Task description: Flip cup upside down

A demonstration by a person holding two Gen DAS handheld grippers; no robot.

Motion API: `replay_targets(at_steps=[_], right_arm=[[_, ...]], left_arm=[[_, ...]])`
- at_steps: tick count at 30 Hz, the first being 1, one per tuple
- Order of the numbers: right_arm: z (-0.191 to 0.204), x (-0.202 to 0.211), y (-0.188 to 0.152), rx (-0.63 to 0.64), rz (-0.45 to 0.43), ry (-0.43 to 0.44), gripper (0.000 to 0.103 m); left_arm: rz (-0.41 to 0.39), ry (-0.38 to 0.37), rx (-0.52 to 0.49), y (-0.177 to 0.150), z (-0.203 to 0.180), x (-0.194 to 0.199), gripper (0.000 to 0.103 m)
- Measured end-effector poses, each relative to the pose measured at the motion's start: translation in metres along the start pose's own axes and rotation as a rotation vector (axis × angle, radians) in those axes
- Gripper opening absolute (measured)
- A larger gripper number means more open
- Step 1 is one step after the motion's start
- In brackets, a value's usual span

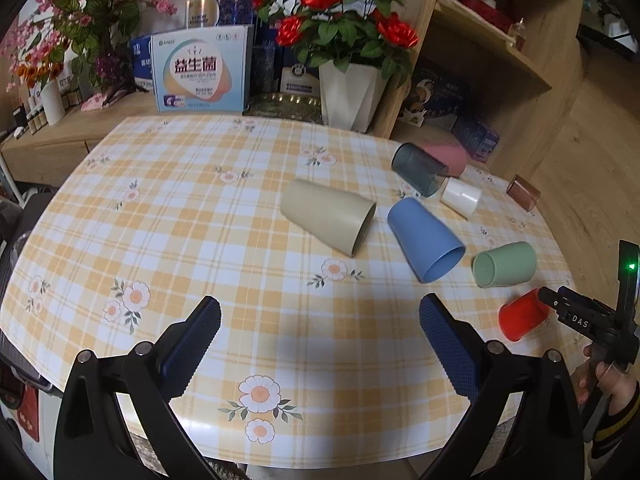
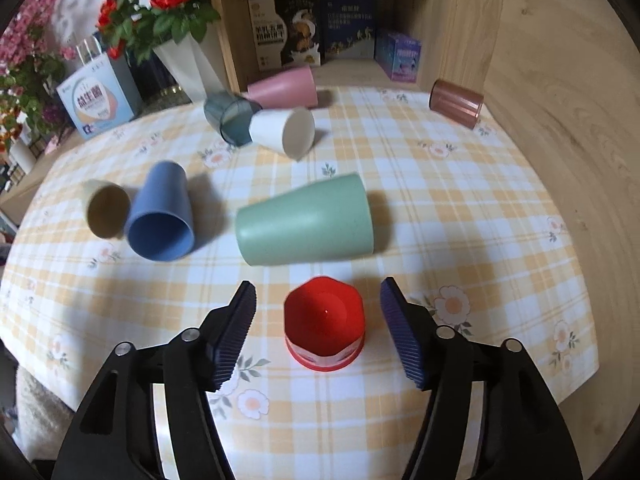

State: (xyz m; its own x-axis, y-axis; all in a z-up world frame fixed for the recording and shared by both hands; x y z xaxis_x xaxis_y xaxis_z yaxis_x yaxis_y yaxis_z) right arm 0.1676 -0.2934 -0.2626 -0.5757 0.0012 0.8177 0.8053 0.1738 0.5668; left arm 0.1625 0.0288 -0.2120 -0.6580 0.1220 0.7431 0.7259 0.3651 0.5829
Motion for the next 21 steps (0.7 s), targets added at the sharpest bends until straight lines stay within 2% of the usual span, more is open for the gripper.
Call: replay_targets(at_steps=[4, 7, 9, 12, 15, 21], right_arm=[[0.0, 0.035, 0.013, 0.013, -0.068, -0.003, 0.067], [0.002, 0.07, 0.024, 0.013, -0.136, 0.005, 0.073], [0.003, 0.093, 0.031, 0.004, -0.18, 0.022, 0.087], [0.004, 0.14, 0.045, -0.011, -0.286, 0.03, 0.088], [0.007, 0.174, 0.052, -0.003, -0.35, 0.015, 0.088], [0.015, 0.236, 0.058, 0.037, -0.445, -0.045, 0.089]], left_arm=[[-0.104, 0.003, -0.094, 0.018, -0.017, 0.031, 0.097], [-0.135, -0.033, -0.114, 0.027, -0.027, 0.052, 0.097], [-0.162, -0.064, -0.115, 0.035, -0.035, 0.071, 0.097], [-0.225, -0.095, -0.134, 0.047, -0.051, 0.104, 0.097], [-0.272, -0.133, -0.151, 0.052, -0.068, 0.134, 0.097], [-0.306, -0.189, -0.172, 0.05, -0.094, 0.171, 0.097]])
Point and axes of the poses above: each gripper's, at about its wrist camera, not at the fingertips, and x roughly against the way its jaws point, z to its left, y to its top, the point moved 10 cm from there along -x, roughly the way its jaws point, and after that the axes turned 15 degrees about x, right-handed, at the moved point
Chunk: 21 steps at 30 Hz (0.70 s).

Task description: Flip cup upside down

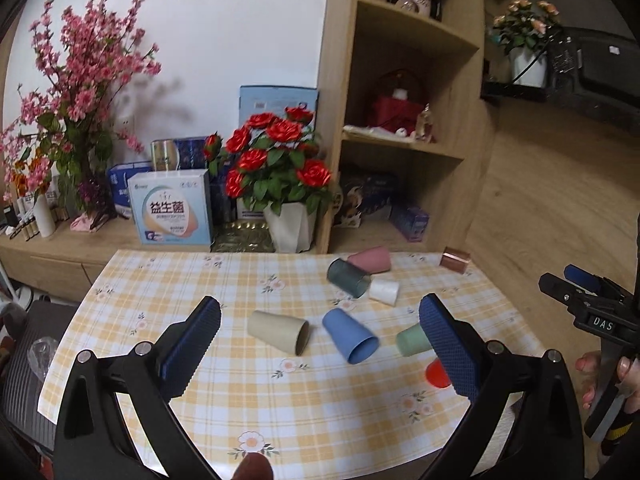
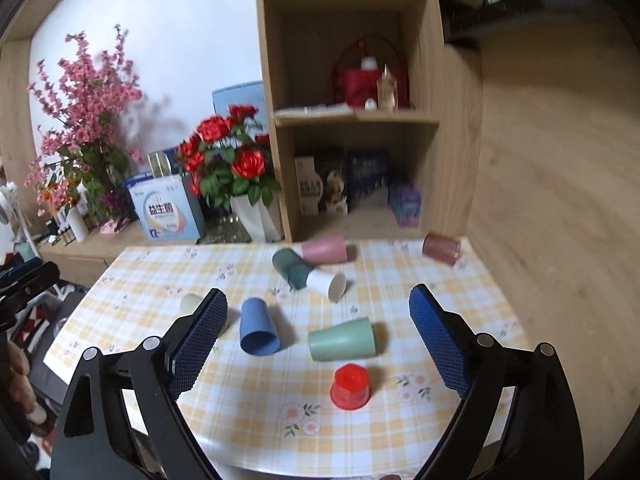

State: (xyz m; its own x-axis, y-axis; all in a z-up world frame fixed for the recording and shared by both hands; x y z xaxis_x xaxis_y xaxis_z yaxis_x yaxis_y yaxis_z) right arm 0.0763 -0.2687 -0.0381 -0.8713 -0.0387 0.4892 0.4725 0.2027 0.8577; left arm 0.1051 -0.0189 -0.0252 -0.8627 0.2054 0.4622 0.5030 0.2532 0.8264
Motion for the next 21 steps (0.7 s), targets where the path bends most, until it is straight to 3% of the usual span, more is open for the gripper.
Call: replay_targets(at_steps=[7, 21], right_arm=[[-0.001, 0.031, 0.01, 0.004, -0.035, -0.013, 0.089], [-0.002, 0.047, 0.014, -0.001, -0.056, -0.03, 0.089]], left_arm=[[-0.016, -0.029, -0.017, 0.001, -0.021, 0.017, 0.097], [-0.012, -0.04, -0.056, -0.004, -0.033, 0.024, 0.097]])
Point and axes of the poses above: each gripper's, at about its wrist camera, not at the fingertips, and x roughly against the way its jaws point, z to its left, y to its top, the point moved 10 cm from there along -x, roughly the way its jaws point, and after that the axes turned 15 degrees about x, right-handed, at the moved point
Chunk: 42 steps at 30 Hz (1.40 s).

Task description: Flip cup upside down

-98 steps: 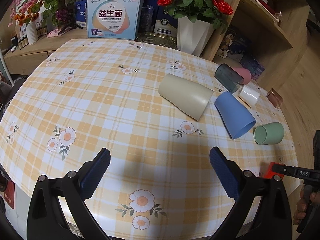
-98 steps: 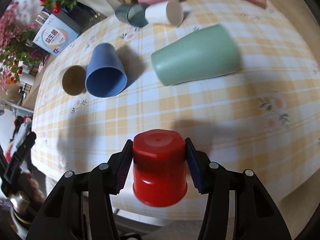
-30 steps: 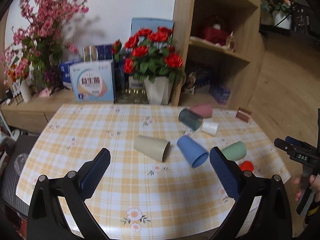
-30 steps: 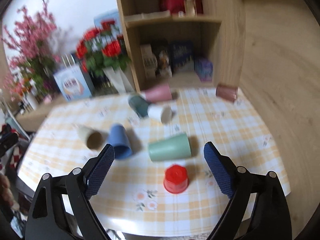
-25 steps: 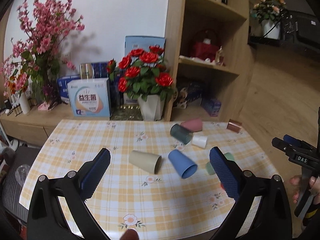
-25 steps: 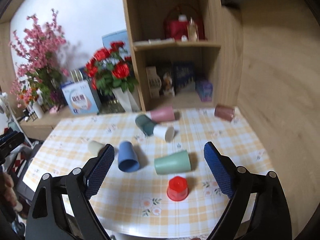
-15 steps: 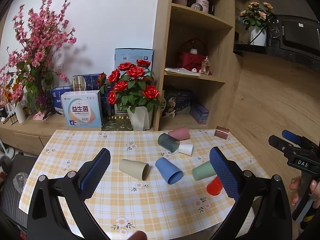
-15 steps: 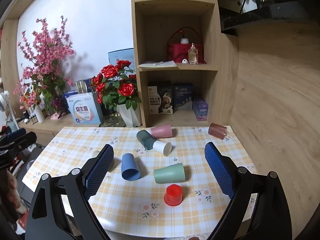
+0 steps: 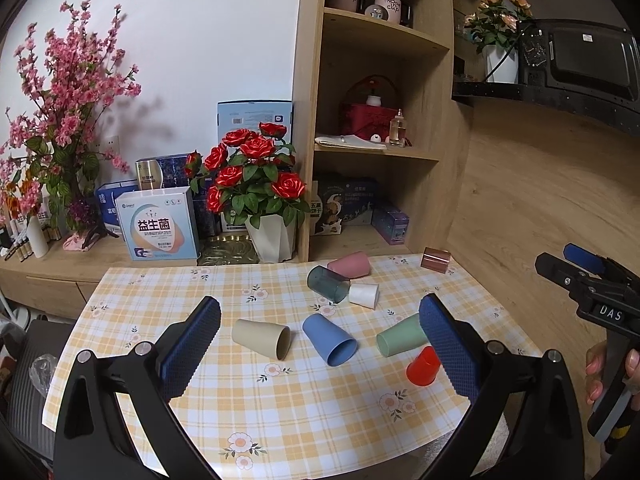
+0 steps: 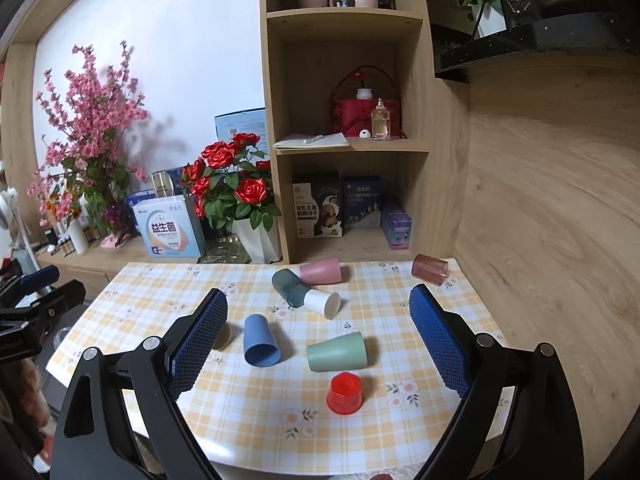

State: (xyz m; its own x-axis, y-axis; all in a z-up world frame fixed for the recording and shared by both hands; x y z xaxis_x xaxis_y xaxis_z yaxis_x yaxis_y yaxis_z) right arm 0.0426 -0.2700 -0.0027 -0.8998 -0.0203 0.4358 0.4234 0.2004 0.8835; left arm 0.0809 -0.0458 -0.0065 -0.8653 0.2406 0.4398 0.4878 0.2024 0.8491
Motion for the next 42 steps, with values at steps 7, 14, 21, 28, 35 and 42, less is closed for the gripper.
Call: replay_targets(at_steps=[7, 14, 21, 28, 35, 42], right_arm=[[-0.0002, -0.0005, 0.0002, -0.001, 0.0, 0.0, 0.089], [-0.0025, 0.0021, -0.0016, -0.005, -0.002, -0.007, 0.089], [-0.0027, 0.0039, 0.001, -0.009, -0.006, -0.01, 0.089], [-0.0032, 0.0057, 0.0018, -0.01, -0.009, -0.012, 0.089], [-0.0034, 0.0055, 0.0017, -0.01, -0.008, -0.012, 0.089], [-0.0039, 0.0055, 0.0018, -0.011, -0.007, -0.012, 0.089]], left_arm=[[0.002, -0.002, 0.008, 0.0008, 0.0001, 0.0013, 0.097], [-0.003, 0.002, 0.02, 0.0038, 0.0023, 0.0038, 0.097], [-0.005, 0.003, 0.02, 0.0046, 0.0023, 0.0051, 0.097], [-0.007, 0.004, 0.021, 0.0051, 0.0027, 0.006, 0.097], [-0.006, 0.004, 0.022, 0.0051, 0.0028, 0.0058, 0.097], [-0.004, 0.003, 0.026, 0.0052, 0.0028, 0.0075, 0.097]])
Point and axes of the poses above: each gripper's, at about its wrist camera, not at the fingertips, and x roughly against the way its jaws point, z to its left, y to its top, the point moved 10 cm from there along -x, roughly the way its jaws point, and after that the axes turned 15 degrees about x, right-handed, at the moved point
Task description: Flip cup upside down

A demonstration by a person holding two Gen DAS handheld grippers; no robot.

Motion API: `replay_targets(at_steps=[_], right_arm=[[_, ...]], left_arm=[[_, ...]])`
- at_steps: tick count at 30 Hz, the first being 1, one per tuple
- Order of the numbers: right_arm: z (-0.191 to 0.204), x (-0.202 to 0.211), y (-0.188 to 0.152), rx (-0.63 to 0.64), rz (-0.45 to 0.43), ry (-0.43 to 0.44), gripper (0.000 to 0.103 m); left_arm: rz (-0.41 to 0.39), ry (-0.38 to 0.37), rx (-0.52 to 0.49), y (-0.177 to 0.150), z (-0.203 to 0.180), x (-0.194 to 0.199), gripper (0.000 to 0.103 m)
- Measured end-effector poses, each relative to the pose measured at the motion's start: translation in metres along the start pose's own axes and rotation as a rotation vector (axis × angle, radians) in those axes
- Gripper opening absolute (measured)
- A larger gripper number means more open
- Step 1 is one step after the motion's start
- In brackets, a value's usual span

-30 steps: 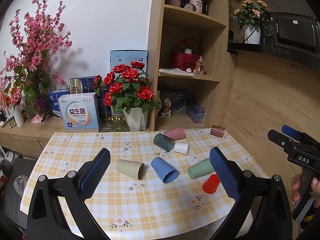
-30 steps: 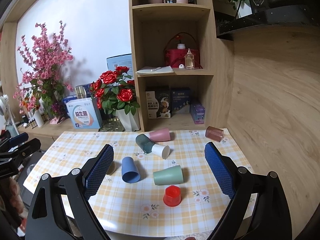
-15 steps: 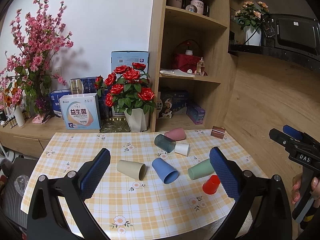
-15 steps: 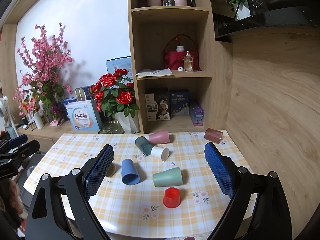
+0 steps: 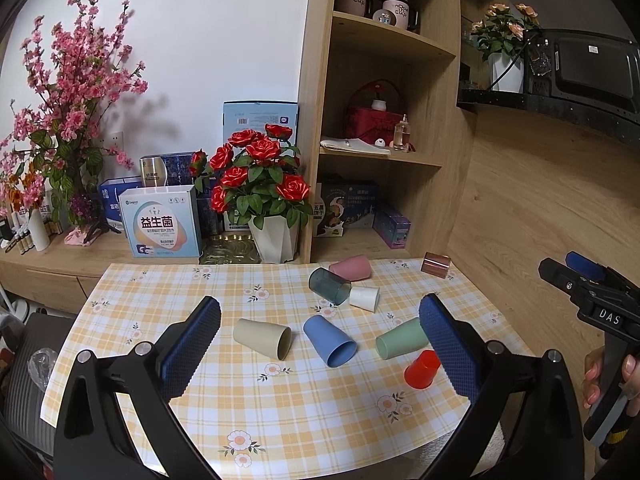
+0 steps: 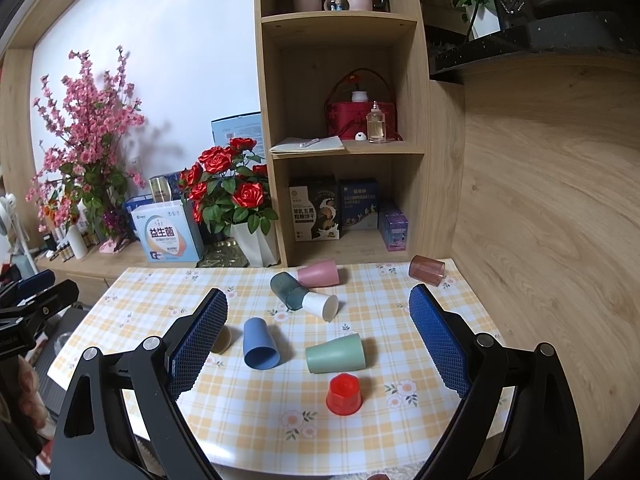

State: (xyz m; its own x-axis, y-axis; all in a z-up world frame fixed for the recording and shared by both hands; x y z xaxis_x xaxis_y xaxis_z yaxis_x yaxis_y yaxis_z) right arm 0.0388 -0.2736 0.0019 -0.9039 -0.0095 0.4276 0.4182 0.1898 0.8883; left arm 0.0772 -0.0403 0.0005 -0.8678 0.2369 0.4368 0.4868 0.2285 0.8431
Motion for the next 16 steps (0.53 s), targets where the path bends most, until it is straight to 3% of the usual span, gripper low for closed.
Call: replay_targets(at_steps=[16], right_arm=[[-0.0009, -0.0005, -0.0009, -0.009, 0.0, 0.003, 0.089]], left_arm=[[0.002, 0.017, 0.015, 0.0, 0.0051, -0.0025, 0.097]])
Point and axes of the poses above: each gripper's, at about its wrist camera, not at the fingertips, and x roughly against the way its jaws point, z to its left, y to its top, the point moved 10 cm from there along -x, roughly the way its jaws point, and after that the axes turned 15 degrees about x, right-handed, at the moved point
